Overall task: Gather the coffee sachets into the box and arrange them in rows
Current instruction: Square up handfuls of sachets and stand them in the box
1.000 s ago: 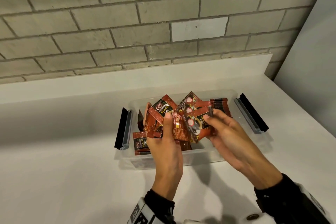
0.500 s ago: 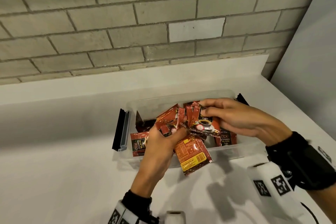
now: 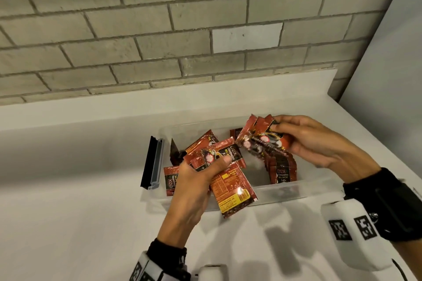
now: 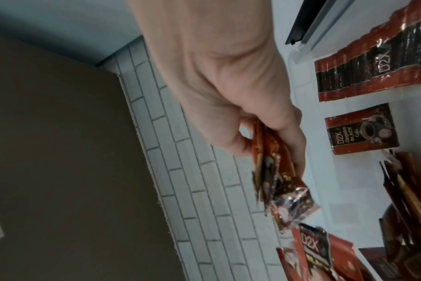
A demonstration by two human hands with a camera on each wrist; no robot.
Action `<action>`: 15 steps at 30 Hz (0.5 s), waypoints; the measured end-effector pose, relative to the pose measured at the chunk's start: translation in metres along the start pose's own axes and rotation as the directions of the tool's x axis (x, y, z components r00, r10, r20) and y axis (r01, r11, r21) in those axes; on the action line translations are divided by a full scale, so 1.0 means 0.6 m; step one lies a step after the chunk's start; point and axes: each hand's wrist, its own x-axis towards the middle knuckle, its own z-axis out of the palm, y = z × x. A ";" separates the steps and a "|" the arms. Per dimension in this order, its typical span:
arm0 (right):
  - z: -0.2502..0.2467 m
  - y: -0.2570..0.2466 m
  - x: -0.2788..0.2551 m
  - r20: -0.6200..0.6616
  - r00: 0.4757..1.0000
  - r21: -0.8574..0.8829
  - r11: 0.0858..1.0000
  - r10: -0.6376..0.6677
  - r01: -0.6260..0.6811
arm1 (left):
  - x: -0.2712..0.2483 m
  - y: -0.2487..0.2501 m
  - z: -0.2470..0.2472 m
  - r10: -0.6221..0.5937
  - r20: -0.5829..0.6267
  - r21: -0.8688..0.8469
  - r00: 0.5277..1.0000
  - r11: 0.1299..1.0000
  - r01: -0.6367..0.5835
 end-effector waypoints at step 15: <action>0.049 0.062 -0.059 0.136 0.991 -0.209 0.977 -0.006 0.034 | 0.004 -0.001 0.010 0.087 -0.228 -0.169 0.970 0.977 -0.127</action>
